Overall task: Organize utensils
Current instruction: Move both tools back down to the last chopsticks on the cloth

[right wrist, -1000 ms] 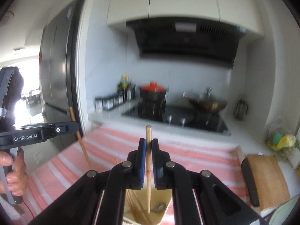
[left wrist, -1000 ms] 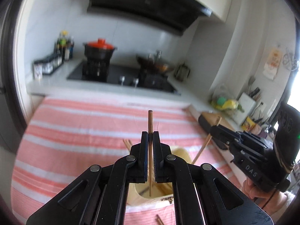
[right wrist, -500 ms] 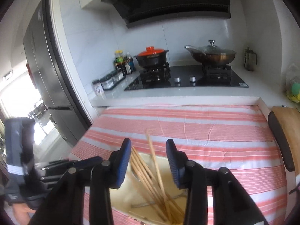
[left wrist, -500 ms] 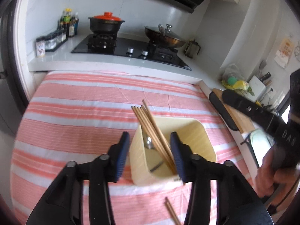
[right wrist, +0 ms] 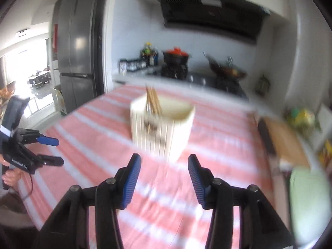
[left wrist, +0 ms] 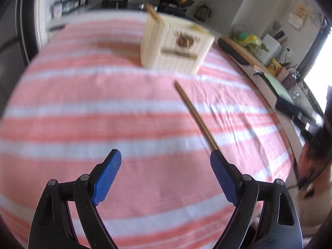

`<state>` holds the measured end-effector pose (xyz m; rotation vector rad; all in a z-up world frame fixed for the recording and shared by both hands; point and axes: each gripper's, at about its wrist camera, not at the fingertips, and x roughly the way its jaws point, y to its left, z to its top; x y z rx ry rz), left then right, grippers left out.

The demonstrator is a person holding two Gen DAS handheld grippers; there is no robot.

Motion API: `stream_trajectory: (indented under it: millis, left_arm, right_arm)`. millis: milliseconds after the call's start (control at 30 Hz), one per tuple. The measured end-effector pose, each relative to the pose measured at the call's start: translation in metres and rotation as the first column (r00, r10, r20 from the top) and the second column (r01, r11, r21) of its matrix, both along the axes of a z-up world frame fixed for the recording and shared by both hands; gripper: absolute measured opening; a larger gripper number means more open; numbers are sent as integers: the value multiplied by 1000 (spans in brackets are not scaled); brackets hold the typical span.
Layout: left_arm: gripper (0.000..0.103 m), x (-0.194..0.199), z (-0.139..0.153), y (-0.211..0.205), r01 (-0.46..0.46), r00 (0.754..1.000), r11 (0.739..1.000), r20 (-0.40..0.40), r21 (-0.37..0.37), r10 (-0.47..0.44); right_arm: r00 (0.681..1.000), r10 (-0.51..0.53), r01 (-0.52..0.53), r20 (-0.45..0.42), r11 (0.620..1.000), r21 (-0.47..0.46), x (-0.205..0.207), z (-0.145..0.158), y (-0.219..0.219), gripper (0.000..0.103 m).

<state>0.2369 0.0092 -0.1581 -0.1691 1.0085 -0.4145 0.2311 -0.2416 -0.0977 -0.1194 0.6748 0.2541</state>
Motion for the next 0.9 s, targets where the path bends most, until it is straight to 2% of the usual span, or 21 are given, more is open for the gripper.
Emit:
stream_trajectory:
  millis: [100,200,367,467,533,733,833,900]
  left_arm:
    - [88,-10,-24,-15,-11,997,1000,-71,-12,10]
    - [88,-12,-25,-28,9,999,1000,-54,11,-8]
    - [89,-6,-15,-33,-22,1000,999,-4,37,22]
    - [89,-8,-17,-23,-48,999,998,0,44,48]
    - [89,-11,-20,-18,-61,998,996,-5,58,62]
    - [89,-15,-24,-5,-84,996,993,-1,77,85]
    - [89,-16,-22,0,-86,996,993,9,80,86]
    - [89,-16,-22,4,-91,996,992,15,83,90]
  right_arm:
    - [991,-87,95,-104,992,79,-37,-56,-11,48]
    - [979,-127,147,-158,982,120,-58,-82,-14,48]
    - [984,-85,105,-156,987,125,-61,-83,-6,46]
    - [984,-21,44,-179,991,124,-51,-82,9,28]
    - [978,24,3,-206,992,129,-36,-83,23,21]
    - [950,121,-72,-289,982,175,9,-93,59,14]
    - [937,114,-71,-330,987,142,25,-105,70,7]
    - [932,90,-35,-352,986,162,32,-111,66,6]
